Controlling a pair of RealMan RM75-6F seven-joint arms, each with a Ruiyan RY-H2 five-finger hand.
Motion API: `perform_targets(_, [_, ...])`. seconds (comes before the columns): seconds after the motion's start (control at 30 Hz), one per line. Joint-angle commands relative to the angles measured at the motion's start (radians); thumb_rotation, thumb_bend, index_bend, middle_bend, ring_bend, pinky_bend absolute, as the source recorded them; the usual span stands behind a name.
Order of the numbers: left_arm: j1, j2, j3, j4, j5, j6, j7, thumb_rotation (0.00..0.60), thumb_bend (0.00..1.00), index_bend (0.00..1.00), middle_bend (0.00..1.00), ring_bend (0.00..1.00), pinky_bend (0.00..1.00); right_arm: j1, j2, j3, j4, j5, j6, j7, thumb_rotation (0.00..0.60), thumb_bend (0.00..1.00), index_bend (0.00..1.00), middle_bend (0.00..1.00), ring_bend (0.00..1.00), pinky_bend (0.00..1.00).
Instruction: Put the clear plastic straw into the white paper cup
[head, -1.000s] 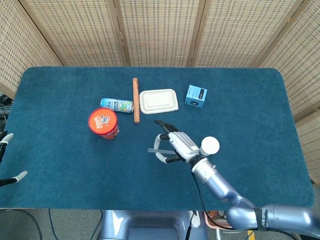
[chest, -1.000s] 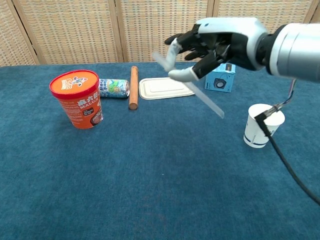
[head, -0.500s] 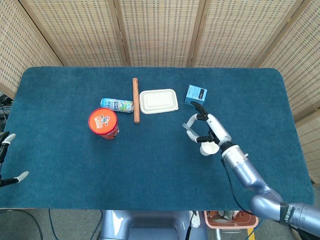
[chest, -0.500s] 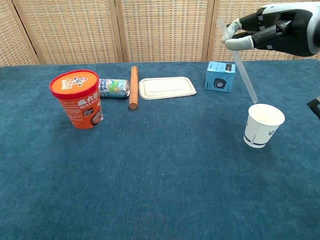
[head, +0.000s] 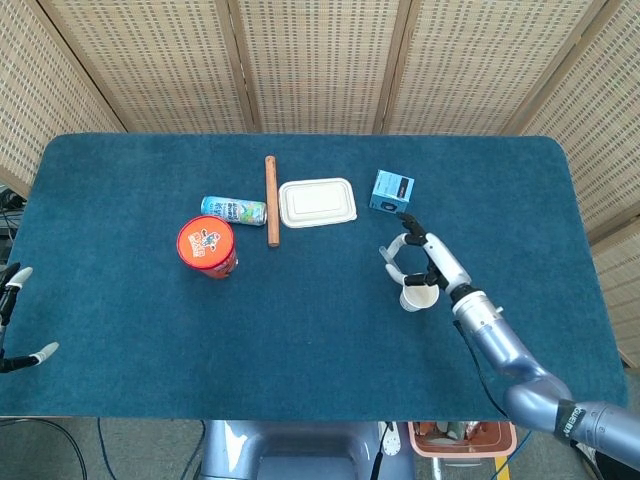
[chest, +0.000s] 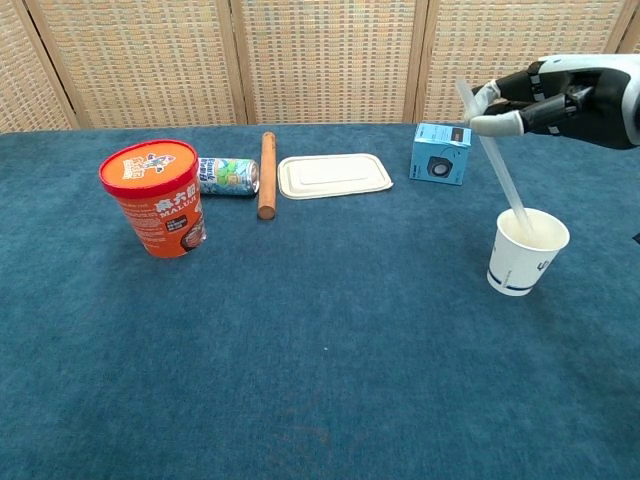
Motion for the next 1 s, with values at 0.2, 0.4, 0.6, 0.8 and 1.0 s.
perform_targets(0.2, [-0.002, -0.001, -0.001, 0.0, -0.003, -0.003, 0.001, 0.6, 0.12, 0.0, 0.0, 0.0, 0.0, 0.01, -0.035, -0.015, 0.047, -0.015, -0.015, 0.022, 0.6, 0.47, 0.68, 0.0, 0.0, 0.0])
perform_targets(0.4, [-0.002, -0.001, -0.001, 0.001, -0.003, -0.005, -0.003, 0.6, 0.12, 0.0, 0.0, 0.0, 0.0, 0.014, -0.049, -0.024, 0.076, -0.016, -0.024, 0.027, 0.6, 0.47, 0.68, 0.0, 0.0, 0.0])
perform_targets(0.6, [-0.002, 0.0, 0.0, 0.001, -0.004, -0.004, -0.003, 0.6, 0.12, 0.0, 0.0, 0.0, 0.0, 0.015, -0.068, -0.036, 0.117, -0.011, -0.031, 0.028, 0.6, 0.47, 0.68, 0.0, 0.0, 0.0])
perform_targets(0.8, [-0.003, -0.002, 0.0, 0.001, -0.005, -0.008, 0.001, 0.6, 0.12, 0.0, 0.0, 0.0, 0.0, 0.012, -0.082, -0.048, 0.159, -0.038, -0.032, 0.045, 0.6, 0.37, 0.6, 0.0, 0.0, 0.0])
perform_targets(1.0, [-0.005, -0.004, 0.001, 0.001, -0.005, -0.009, 0.009, 0.6, 0.12, 0.0, 0.0, 0.0, 0.0, 0.007, -0.082, -0.064, 0.185, -0.093, -0.037, 0.083, 0.6, 0.2, 0.43, 0.0, 0.0, 0.0])
